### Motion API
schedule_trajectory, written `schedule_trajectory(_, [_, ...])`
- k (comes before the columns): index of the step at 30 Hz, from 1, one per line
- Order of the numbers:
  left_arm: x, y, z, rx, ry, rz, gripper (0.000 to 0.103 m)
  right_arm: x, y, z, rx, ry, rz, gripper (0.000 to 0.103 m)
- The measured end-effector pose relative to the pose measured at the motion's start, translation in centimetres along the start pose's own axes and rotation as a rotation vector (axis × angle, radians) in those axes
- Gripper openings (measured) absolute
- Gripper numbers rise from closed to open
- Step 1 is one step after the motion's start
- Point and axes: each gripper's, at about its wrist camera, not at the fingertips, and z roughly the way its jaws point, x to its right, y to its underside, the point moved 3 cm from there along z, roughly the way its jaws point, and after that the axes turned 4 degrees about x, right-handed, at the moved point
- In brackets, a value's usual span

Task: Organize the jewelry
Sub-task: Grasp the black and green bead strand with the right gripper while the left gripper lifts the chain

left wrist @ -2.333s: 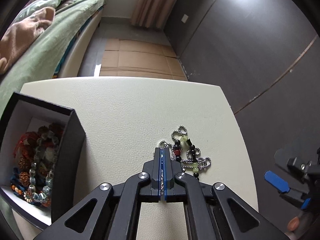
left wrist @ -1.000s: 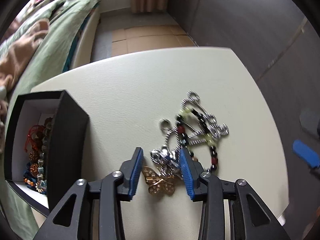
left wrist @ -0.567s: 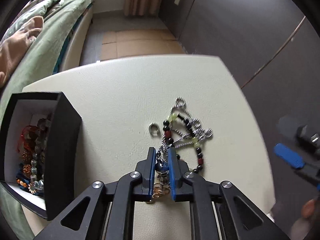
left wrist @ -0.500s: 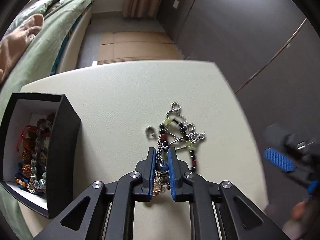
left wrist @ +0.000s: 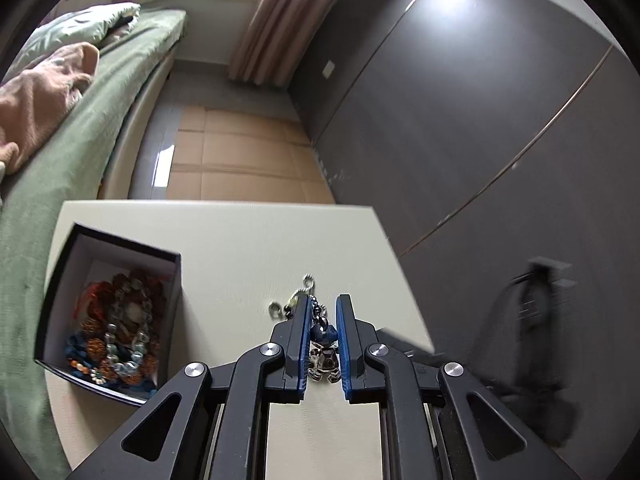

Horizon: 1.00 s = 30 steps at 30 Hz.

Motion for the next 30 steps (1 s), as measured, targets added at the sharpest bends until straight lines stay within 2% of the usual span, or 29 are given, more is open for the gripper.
schedule_trajectory(2, [-0.1,-0.5,-0.9,0.026,0.009,-0.007,0.013,-0.5,0.4,1.2,-0.023,0.028,-0.036,0.052])
schedule_trajectory(5, [-0.5,-1.3,-1.9,0.05,0.025,-0.027,0.013,-1.2,0.8,2.5,-0.058,0.047,-0.076,0.042])
schedule_trajectory(11, [-1.5,-1.9,-3.9,0.089,0.035,-0.052,0.013,-3.1,1.9,4.7,-0.085,0.135,-0.191,0.035])
schedule_trajectory(16, [-1.8,-2.4,-5.7,0.123,0.04,-0.055,0.013,-4.6,2.4,6.2,-0.078,0.229,-0.309,0.033])
schedule_trajectory(18, [-1.8,-2.6,-6.4,0.136,0.046,-0.059,0.013,-5.4,2.9,6.4,-0.072,0.266,-0.377,0.026])
schedule_trajectory(19, [-1.7,-2.8,-6.9,0.148,0.045,-0.06,0.013,-5.5,3.0,6.4,-0.069,0.28,-0.398,0.009])
schedule_trajectory(23, [-1.3,-3.7,-8.2,0.173,0.036,-0.047,0.013,-4.9,2.6,5.7,-0.08,0.204,-0.344,0.009])
schedule_trajectory(26, [-0.6,-4.5,-9.5,0.194,0.015,-0.016,0.013,-5.2,2.0,3.9,-0.029,0.157,-0.337,0.009])
schedule_trajectory(30, [0.3,-5.8,-11.6,0.233,-0.008,0.011,0.013,-5.2,1.1,1.1,0.037,0.053,-0.296,0.009])
